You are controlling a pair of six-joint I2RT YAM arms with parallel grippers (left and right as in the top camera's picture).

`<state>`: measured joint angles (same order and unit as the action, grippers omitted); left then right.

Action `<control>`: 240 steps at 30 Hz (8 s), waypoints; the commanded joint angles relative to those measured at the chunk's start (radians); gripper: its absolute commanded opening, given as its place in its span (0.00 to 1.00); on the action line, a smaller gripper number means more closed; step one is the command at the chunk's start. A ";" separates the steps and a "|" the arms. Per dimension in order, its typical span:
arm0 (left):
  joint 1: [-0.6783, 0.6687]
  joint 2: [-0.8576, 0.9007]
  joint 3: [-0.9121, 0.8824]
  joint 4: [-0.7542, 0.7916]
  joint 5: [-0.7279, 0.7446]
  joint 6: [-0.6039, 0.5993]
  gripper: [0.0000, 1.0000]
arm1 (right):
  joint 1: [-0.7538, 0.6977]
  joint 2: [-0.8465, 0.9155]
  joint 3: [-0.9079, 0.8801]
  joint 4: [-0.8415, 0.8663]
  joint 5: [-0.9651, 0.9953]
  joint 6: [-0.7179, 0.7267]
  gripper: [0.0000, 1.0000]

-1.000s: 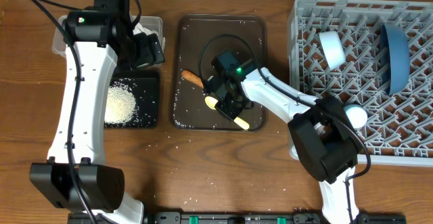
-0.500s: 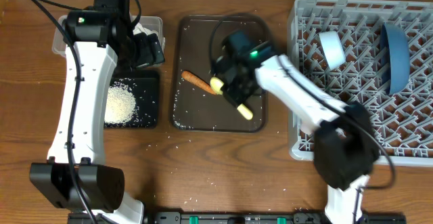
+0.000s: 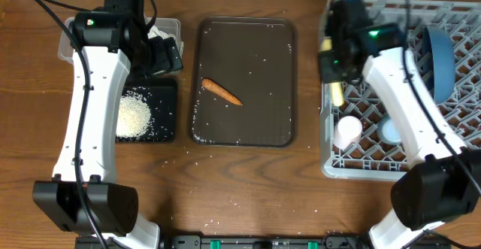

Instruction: Sort waste into correct bins and load items into the dishwasher rack

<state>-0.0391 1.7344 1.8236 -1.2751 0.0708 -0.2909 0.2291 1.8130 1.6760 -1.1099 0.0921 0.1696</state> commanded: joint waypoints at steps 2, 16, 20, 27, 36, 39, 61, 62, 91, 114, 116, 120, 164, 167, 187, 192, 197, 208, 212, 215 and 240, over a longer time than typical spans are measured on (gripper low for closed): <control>0.004 -0.003 0.000 0.000 -0.015 0.002 0.96 | -0.032 0.014 -0.009 0.046 0.070 0.059 0.01; 0.004 -0.003 0.000 0.000 -0.015 0.002 0.96 | -0.047 0.029 -0.070 0.192 0.129 0.080 0.15; 0.004 -0.003 0.000 0.000 -0.015 0.002 0.97 | -0.047 0.029 -0.070 0.208 0.129 0.058 0.35; 0.004 -0.003 -0.001 0.000 -0.015 0.002 0.96 | -0.041 0.021 -0.061 0.217 0.103 0.049 0.39; 0.004 -0.003 0.000 0.000 -0.015 0.002 0.96 | -0.029 -0.153 -0.053 0.202 0.005 0.031 0.67; 0.004 -0.003 0.000 0.007 -0.014 0.002 0.96 | -0.029 -0.219 -0.053 0.174 0.005 0.031 0.79; -0.272 0.224 -0.066 0.317 -0.186 -0.798 0.92 | -0.043 -0.325 -0.053 0.036 0.016 0.005 0.87; -0.285 0.254 -0.066 0.316 -0.204 -0.837 0.91 | -0.043 -0.325 -0.053 0.029 0.016 0.005 0.87; -0.333 0.520 -0.089 0.350 -0.200 -0.999 0.52 | -0.043 -0.324 -0.054 -0.009 0.016 0.005 0.87; -0.298 0.447 -0.085 0.364 -0.056 -0.823 0.11 | -0.040 -0.323 -0.054 -0.035 0.016 -0.010 0.88; -0.275 0.398 -0.078 0.352 -0.056 -0.758 0.10 | -0.040 -0.323 -0.054 -0.035 0.016 -0.010 0.88; -0.213 0.278 -0.078 0.287 -0.089 -0.726 0.11 | -0.041 -0.323 -0.054 -0.035 0.016 -0.010 0.89; 0.213 0.078 -0.535 0.386 -0.350 -0.967 0.52 | -0.040 -0.333 -0.052 -0.024 0.008 -0.010 0.92; 0.212 -0.004 -0.505 0.376 -0.341 -0.898 0.55 | -0.040 -0.368 -0.026 -0.037 0.009 -0.029 0.91; 0.213 -0.198 -0.504 0.372 -0.341 -0.895 0.95 | -0.040 -0.983 0.130 -0.141 -0.018 -0.010 0.99; 0.213 -0.198 -0.504 0.372 -0.342 -0.895 0.95 | -0.040 -1.088 0.130 -0.181 -0.018 -0.010 0.99; 0.213 -0.198 -0.504 0.372 -0.342 -0.895 0.95 | -0.042 -1.142 0.123 -0.245 -0.023 0.002 0.99; 0.213 -0.198 -0.504 0.372 -0.342 -0.895 0.95 | -0.067 -1.221 -0.529 0.306 0.069 0.021 0.99; 0.213 -0.198 -0.504 0.372 -0.342 -0.895 0.95 | -0.070 -1.320 -0.883 0.676 0.020 0.021 0.99; 0.213 -0.198 -0.504 0.372 -0.342 -0.895 0.95 | -0.095 -1.383 -1.086 0.859 -0.016 0.029 0.99; 0.213 -0.198 -0.504 0.372 -0.342 -0.895 0.96 | -0.160 -1.808 -1.671 1.039 -0.074 0.133 0.99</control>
<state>0.1703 1.5318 1.3144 -0.8978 -0.2615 -1.1995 0.0803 0.0158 0.0090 -0.0666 0.0490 0.2852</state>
